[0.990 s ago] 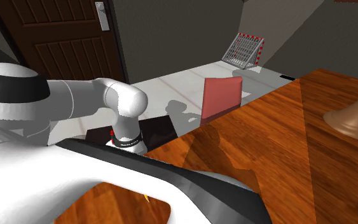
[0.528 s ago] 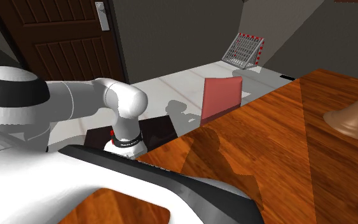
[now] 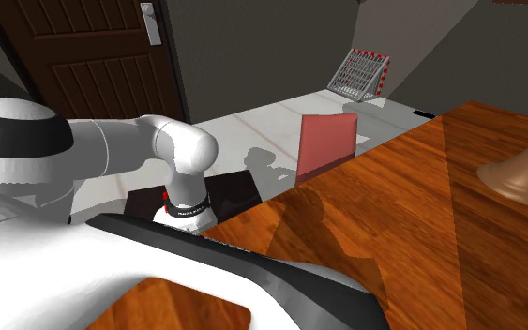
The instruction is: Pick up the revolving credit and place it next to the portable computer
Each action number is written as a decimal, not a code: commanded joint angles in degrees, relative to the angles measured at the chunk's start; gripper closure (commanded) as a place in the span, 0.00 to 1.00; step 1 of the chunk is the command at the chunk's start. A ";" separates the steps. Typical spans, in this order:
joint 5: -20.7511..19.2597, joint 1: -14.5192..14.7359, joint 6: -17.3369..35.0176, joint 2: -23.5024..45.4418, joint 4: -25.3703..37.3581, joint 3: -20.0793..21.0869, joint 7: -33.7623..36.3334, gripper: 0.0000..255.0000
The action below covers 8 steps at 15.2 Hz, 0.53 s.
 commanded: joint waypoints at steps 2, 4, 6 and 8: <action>1.34 -1.36 -2.81 0.94 1.32 1.82 -0.77 0.00; 2.51 -2.38 -5.39 1.75 2.79 3.35 -1.46 0.00; 2.51 -2.39 -5.39 1.75 2.78 3.36 -1.46 0.00; 2.51 -2.38 -5.40 1.75 2.79 3.35 -1.46 0.00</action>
